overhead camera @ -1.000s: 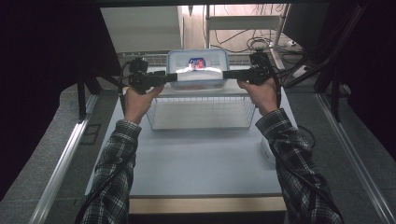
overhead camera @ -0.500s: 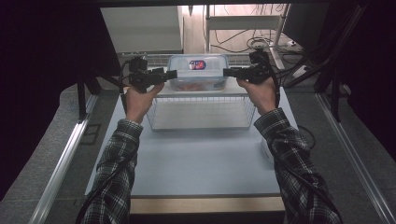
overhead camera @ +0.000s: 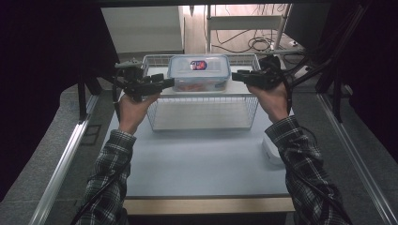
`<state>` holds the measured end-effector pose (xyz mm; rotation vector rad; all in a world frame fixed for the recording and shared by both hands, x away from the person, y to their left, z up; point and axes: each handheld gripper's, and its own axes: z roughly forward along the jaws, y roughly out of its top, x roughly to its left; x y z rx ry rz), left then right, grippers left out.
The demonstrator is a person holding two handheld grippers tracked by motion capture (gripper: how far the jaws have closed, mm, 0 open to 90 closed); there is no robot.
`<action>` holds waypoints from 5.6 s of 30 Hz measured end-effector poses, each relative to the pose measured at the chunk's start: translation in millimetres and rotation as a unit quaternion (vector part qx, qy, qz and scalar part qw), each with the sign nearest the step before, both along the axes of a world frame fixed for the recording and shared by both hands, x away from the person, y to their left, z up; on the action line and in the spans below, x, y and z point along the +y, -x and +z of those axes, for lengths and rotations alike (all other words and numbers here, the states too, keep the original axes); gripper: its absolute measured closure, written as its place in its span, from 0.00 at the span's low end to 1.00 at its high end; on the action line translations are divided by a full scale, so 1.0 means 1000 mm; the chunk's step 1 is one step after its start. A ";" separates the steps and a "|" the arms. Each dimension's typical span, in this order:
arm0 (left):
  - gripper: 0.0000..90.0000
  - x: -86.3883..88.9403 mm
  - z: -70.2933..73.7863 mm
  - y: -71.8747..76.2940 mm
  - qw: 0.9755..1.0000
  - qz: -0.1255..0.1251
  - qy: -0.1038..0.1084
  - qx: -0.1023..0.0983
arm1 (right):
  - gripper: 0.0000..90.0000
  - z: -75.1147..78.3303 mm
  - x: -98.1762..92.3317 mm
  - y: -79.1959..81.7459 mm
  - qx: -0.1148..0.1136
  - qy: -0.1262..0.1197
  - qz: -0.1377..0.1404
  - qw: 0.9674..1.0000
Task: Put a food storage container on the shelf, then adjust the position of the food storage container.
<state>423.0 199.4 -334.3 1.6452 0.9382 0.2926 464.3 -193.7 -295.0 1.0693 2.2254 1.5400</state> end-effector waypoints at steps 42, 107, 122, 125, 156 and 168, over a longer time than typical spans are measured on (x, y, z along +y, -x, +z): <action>0.01 -0.023 -0.108 0.130 0.991 -0.030 -0.131 -0.027 | 0.01 -0.107 -0.037 0.123 -0.041 0.059 0.007 0.997; 0.05 -0.026 -0.178 0.168 0.988 -0.005 -0.152 -0.004 | 1.00 -0.152 -0.166 0.118 0.028 0.155 -0.193 0.969; 0.05 -0.026 -0.180 0.167 0.987 -0.001 -0.160 -0.003 | 0.99 -0.163 -0.194 0.088 0.034 0.165 -0.226 0.960; 0.05 -0.026 -0.180 0.167 0.987 -0.001 -0.160 -0.004 | 0.99 -0.164 -0.196 0.085 0.035 0.176 -0.230 0.956; 0.05 -0.027 -0.180 0.167 0.985 -0.001 -0.170 -0.005 | 1.00 -0.176 -0.120 0.093 0.054 0.170 -0.093 0.980; 0.06 -0.027 -0.180 0.167 0.986 -0.003 -0.169 -0.004 | 1.00 -0.180 -0.081 0.106 0.060 0.162 -0.036 0.984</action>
